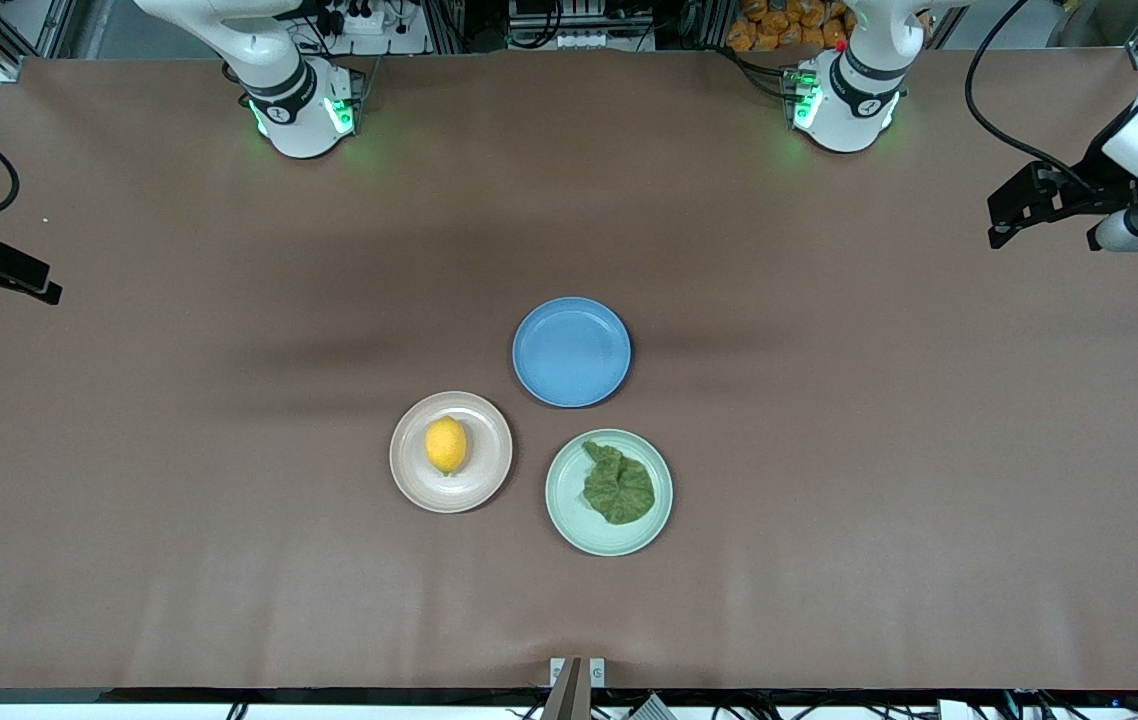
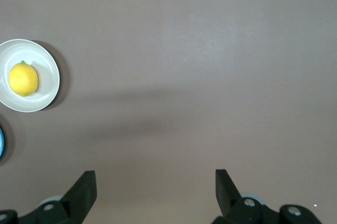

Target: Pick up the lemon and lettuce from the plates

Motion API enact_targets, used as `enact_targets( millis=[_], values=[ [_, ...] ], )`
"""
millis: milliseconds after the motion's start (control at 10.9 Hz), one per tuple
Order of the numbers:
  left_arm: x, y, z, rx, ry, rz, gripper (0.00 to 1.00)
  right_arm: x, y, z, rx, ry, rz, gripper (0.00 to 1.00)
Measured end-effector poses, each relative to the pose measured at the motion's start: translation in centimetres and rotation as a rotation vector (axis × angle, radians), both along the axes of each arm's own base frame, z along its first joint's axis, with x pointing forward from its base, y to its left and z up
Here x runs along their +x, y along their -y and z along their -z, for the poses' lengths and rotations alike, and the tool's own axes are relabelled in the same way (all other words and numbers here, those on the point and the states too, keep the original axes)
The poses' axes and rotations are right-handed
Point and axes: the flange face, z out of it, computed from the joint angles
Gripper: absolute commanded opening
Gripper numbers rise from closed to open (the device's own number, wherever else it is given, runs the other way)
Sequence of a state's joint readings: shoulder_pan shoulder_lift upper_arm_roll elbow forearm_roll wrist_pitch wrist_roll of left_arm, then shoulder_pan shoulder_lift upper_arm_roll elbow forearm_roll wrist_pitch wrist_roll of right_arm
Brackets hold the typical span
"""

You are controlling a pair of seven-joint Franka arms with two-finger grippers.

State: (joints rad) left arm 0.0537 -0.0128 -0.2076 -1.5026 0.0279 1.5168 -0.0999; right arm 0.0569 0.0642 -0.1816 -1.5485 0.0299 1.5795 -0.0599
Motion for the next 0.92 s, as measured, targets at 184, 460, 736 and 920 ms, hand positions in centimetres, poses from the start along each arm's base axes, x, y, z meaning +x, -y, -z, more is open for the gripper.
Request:
enact_targets(
  millis=[184, 460, 736, 920],
  values=[
    [0.0, 0.0, 0.0, 0.0, 0.0, 0.0, 1.0, 0.0, 0.0, 0.0, 0.0, -0.001, 0.0, 1.0],
    [0.1, 0.2, 0.2, -0.002, -0.003, 0.003, 1.0, -0.1, 0.1, 0.0, 0.0, -0.004, 0.001, 1.0],
    [2.2, 1.4, 2.2, -0.045, 0.009, 0.022, 1.0, -0.1, 0.1, 0.1, 0.001, -0.007, 0.002, 1.0],
    [4.1, 3.0, 4.2, -0.063, 0.031, 0.046, 1.0, -0.1, 0.1, 0.1, 0.001, -0.008, 0.002, 1.0]
  ],
)
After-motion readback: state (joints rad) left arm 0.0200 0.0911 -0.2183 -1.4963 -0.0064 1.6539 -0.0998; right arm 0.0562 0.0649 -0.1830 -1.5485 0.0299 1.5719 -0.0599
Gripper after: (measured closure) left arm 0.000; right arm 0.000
